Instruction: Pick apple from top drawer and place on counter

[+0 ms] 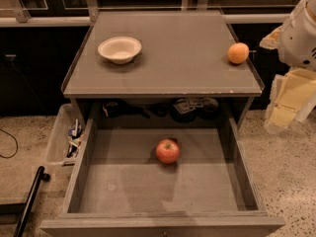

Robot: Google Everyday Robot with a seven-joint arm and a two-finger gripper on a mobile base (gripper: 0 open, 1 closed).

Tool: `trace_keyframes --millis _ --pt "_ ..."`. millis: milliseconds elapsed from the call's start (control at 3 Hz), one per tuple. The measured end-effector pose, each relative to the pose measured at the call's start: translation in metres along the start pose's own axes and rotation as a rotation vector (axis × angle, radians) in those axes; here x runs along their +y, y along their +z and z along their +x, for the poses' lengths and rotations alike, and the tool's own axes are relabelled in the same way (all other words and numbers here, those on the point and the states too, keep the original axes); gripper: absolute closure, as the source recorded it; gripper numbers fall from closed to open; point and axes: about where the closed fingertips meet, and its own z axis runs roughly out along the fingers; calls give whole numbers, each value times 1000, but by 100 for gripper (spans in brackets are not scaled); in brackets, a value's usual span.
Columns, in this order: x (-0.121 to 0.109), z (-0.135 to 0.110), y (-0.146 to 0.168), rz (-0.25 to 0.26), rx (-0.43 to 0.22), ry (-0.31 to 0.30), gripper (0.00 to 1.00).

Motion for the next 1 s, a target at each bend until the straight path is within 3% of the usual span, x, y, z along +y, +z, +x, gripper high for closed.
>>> trace_keyframes --millis 667,1000 --pt "6 2 5 -8 -8 9 0" --pt "25 6 32 -41 -36 39 0"
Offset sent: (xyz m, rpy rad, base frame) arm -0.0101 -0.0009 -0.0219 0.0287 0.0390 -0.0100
